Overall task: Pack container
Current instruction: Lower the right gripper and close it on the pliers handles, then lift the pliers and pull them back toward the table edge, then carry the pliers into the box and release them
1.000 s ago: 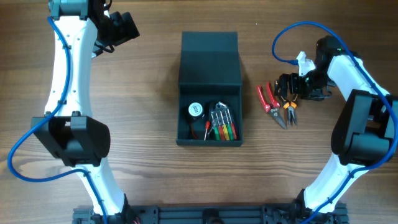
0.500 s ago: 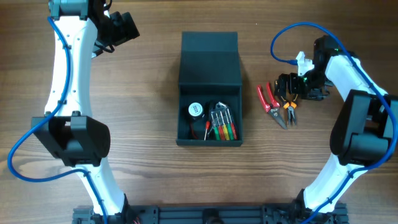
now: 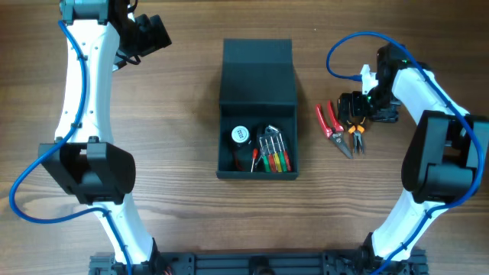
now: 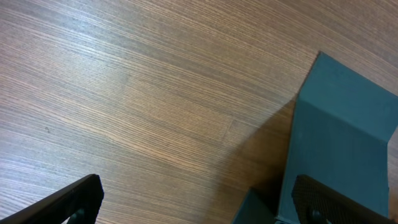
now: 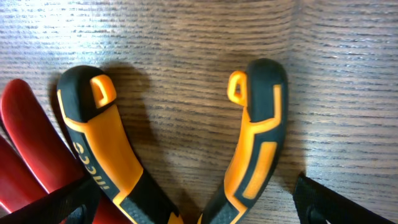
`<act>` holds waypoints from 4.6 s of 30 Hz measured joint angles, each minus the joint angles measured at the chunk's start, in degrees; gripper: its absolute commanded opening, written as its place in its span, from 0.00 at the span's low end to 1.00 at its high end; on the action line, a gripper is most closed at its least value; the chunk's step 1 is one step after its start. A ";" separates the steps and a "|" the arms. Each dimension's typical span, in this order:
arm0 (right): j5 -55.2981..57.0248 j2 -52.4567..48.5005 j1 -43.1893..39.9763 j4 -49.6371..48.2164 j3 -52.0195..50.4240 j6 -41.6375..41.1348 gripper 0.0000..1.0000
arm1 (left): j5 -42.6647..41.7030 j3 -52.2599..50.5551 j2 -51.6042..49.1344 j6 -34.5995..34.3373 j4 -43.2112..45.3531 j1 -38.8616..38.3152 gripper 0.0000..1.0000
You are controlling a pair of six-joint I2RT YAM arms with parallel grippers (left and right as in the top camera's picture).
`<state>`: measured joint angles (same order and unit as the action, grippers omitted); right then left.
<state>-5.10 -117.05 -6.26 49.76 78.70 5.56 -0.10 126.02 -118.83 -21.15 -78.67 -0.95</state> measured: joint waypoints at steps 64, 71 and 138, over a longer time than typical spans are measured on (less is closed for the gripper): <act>-0.48 -3.06 1.81 4.85 16.28 -2.51 0.88 | 0.00 -0.02 0.00 0.00 0.00 0.00 1.00; 1.84 -3.06 8.44 0.31 16.28 -0.33 0.99 | 0.02 -0.02 0.00 0.00 0.00 0.00 1.00; 2.08 0.46 19.37 28.30 32.96 -2.51 0.06 | 0.00 -0.02 0.00 0.00 0.00 0.00 1.00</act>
<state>-3.03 -116.60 13.10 78.06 111.66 3.05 -0.10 125.99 -118.83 -21.15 -78.67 -0.95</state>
